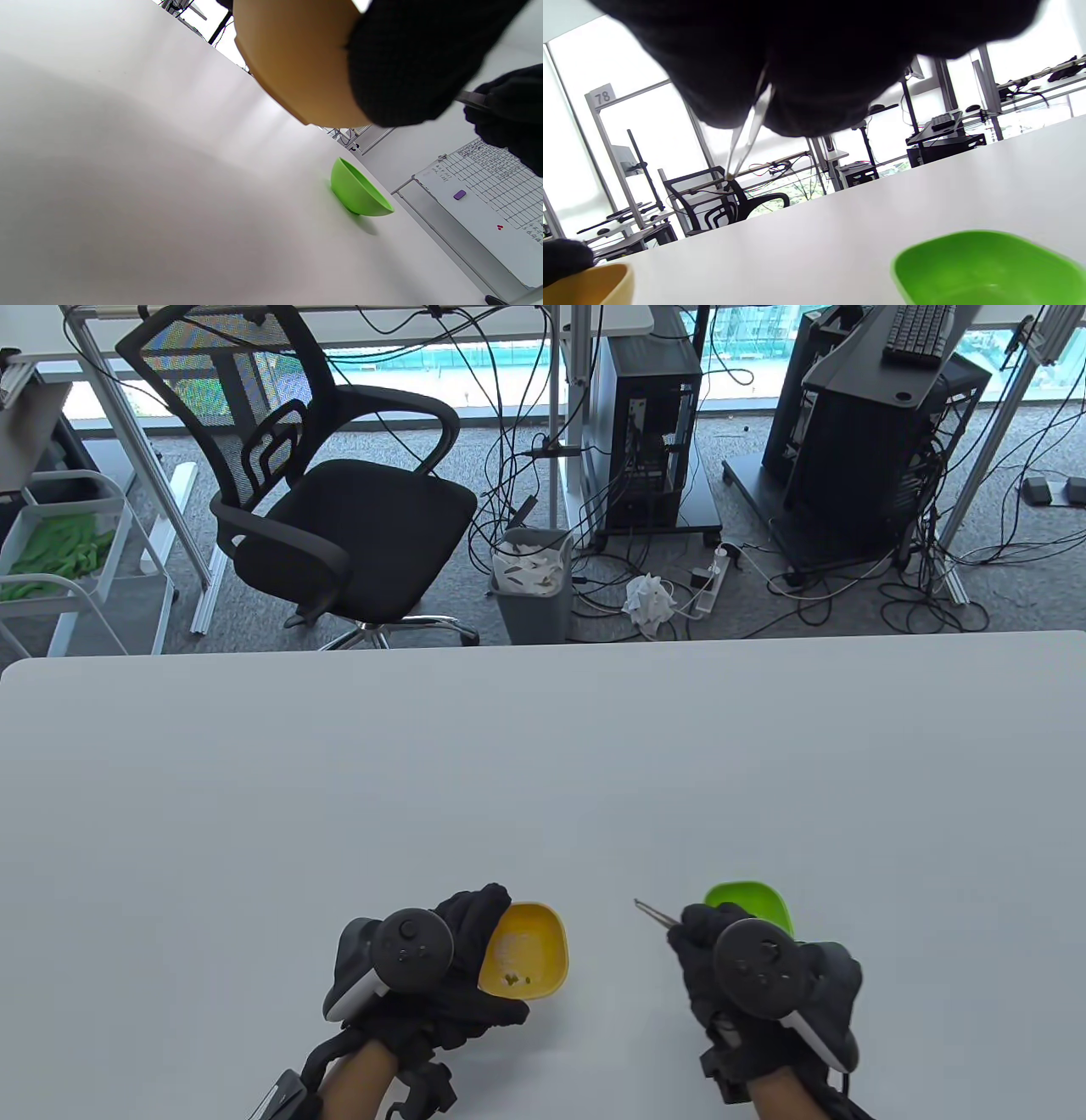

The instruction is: Pick mung beans with tweezers into small dish

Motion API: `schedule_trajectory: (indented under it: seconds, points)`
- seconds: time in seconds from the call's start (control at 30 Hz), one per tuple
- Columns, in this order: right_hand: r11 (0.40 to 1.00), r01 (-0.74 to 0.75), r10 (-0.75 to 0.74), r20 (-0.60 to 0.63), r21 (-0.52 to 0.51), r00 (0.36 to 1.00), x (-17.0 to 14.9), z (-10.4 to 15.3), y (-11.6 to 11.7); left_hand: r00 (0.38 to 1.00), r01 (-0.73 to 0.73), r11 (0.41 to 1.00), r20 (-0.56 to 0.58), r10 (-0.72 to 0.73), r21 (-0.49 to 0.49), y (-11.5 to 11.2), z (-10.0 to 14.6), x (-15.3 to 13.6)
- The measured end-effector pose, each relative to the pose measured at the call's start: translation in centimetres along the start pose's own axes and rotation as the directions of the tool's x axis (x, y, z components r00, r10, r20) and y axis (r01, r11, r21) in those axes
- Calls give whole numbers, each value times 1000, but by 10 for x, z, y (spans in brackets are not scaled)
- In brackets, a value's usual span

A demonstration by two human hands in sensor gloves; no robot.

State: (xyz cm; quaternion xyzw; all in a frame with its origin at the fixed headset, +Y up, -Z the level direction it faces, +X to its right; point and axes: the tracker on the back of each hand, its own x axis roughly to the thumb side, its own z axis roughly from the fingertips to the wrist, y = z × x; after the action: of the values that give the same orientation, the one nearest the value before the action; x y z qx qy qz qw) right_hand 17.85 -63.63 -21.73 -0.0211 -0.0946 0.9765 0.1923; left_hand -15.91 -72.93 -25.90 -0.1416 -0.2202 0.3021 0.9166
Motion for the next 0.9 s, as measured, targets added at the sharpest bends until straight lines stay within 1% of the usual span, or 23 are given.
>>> schedule_trajectory:
  seconds: [0.07,0.17,0.23,0.33,0.53,0.9]
  points:
    - [999,-33,31,-98,-11,995,-28,-2,-3,1000,-3,1000,2,3,2,0,0,0]
    - [999,-50,49,-184,0,982,-56,-3,2,1000,3,1000,8,-3,4,0,0,0]
    - [999,-42,43,-219,6,975,-67,-4,8,1000,8,1000,11,-8,7,0,1,1]
    - [999,-29,33,-235,22,971,-73,-5,15,1000,10,1000,13,-10,12,1,2,0]
    - [999,-20,26,-239,28,971,-75,-6,19,1000,3,1000,11,-3,13,2,2,-1]
    - [1000,-12,17,-246,22,969,-77,-5,20,1000,7,1000,8,-7,8,1,2,0]
